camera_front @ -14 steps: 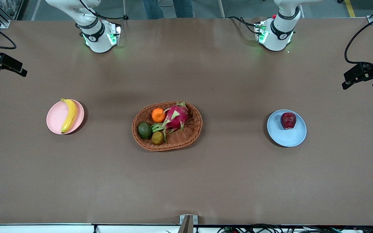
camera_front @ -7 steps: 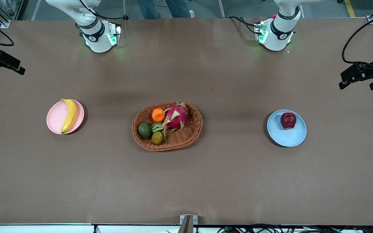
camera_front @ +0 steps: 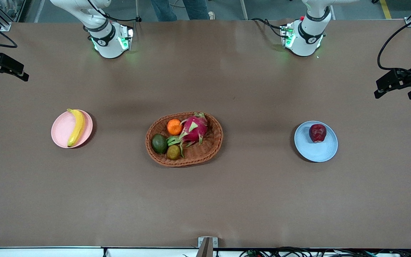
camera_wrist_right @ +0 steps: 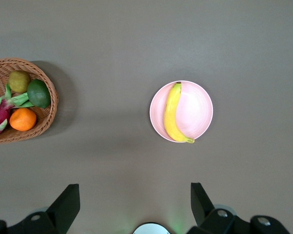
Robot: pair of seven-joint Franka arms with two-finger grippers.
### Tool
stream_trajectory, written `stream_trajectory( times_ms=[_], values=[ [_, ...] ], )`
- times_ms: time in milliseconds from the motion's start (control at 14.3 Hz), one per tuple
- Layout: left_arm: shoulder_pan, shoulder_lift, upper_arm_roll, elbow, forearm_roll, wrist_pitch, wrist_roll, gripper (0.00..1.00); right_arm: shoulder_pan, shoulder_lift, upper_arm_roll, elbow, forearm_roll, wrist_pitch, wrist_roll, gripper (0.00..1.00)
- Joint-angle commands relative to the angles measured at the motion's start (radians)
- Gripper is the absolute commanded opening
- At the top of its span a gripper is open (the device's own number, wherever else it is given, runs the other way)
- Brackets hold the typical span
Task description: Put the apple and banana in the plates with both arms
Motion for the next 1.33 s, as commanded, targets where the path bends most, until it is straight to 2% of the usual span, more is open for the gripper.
stream_trajectory(
  times_ms=[0, 1256],
  values=[
    [-0.003, -0.009, 0.009, 0.003, -0.016, -0.021, 0.008, 1.0, 0.004, -0.024, 0.001, -0.026, -0.03, 0.002, -0.01, 1.0],
    [-0.009, -0.007, 0.003, 0.015, -0.009, -0.038, -0.012, 1.0, 0.002, -0.024, 0.004, -0.032, -0.031, -0.013, -0.007, 1.0]
  ],
)
